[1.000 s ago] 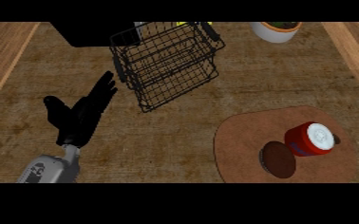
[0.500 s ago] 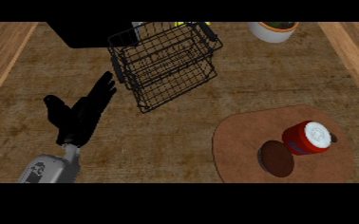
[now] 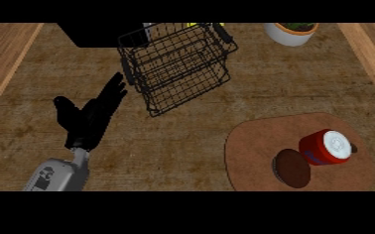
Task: Pick the can from the cutting board and place it in the tiered basket
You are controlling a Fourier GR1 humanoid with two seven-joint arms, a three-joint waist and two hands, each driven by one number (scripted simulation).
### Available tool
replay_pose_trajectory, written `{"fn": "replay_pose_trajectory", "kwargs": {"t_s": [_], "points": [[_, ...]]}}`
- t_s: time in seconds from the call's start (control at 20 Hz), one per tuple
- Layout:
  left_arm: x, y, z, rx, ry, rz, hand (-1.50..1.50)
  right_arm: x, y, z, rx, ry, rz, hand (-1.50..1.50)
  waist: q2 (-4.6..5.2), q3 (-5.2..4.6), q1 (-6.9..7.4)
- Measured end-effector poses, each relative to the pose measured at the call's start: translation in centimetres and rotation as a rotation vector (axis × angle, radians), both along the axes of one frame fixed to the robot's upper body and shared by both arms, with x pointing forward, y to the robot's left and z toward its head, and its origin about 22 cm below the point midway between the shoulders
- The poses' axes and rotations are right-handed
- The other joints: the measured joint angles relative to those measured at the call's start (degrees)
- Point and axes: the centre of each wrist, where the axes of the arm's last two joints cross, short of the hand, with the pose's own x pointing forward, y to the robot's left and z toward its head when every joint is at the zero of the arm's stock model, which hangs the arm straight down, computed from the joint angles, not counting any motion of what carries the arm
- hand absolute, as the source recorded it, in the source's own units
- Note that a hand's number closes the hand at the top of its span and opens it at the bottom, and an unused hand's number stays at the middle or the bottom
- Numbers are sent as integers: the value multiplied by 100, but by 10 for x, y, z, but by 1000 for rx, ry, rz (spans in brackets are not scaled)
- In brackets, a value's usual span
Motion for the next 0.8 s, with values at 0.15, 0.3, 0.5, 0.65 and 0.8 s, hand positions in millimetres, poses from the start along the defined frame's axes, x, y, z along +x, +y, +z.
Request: {"fn": "replay_pose_trajectory", "kwargs": {"t_s": [0.15, 0.3, 0.5, 0.65, 0.8], "points": [[7, 4, 2, 1, -3, -7, 0, -3, 21, -4, -58, 23, -45, -150, 9, 4, 17], [7, 0, -1, 1, -3, -12, 0, -2, 28, -19, -102, 51, -80, -150, 11, 5, 41], [4, 0, 0, -2, -4, -17, 0, 3, 39, -25, -124, 87, -95, -150, 9, 7, 60], [4, -3, -6, -2, -5, -16, 0, 8, 43, -40, -140, 114, -102, -150, 11, 9, 60], [10, -8, -6, 5, -6, -18, 0, 7, 45, -53, -161, 126, -116, -150, 11, 10, 49]]}}
